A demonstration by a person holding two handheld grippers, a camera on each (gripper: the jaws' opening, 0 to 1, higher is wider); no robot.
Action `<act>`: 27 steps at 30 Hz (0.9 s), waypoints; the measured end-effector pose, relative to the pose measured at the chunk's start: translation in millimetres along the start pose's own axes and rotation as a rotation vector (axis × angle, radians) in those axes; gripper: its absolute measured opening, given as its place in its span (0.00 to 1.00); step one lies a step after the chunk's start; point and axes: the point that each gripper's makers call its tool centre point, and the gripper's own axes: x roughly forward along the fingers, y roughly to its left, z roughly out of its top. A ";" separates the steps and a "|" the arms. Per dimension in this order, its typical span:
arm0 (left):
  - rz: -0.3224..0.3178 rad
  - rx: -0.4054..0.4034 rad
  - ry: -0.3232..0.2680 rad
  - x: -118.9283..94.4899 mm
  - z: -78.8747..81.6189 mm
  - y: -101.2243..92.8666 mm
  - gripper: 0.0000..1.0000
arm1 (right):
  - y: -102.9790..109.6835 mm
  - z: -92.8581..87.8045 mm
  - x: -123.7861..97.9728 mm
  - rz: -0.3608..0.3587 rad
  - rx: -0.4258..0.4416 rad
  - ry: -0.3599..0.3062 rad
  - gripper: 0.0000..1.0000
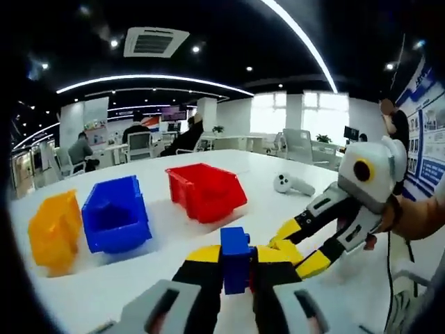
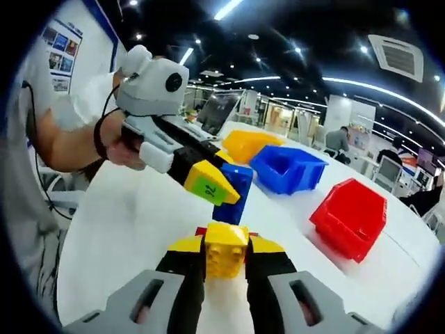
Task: Take apart the toy blocks one by one and place each separated block into its matching bin, sorting the blocks by their type until all the connected pieces are disassembled and separated into the correct bins
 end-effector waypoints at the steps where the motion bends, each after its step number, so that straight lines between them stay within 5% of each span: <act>1: -0.010 -0.022 -0.006 -1.4 -0.3 0.6 0.17 | -0.5 -0.1 0.0 -0.001 0.002 -0.002 0.22; 7: -0.010 -0.043 -0.020 -2.1 3.5 5.5 0.17 | -3.8 -0.4 1.3 -0.002 0.049 -0.004 0.23; 11: 0.000 -0.026 -0.068 -4.2 20.4 18.9 0.18 | -5.7 -1.0 0.8 -0.007 0.077 -0.002 0.23; 15: 0.094 0.021 -0.182 -11.4 69.8 62.3 0.18 | -6.2 -1.6 0.4 0.002 0.119 0.000 0.23; 19: 0.206 0.055 -0.232 -11.1 98.0 108.2 0.18 | -6.2 -1.3 0.6 -0.002 0.127 0.009 0.23; 23: 0.321 0.058 -0.219 3.5 103.2 162.4 0.18 | -4.9 -0.6 1.0 0.005 0.131 0.005 0.23; 27: 0.345 0.078 -0.161 29.3 94.6 188.6 0.19 | -1.7 0.2 1.0 0.016 0.126 0.009 0.23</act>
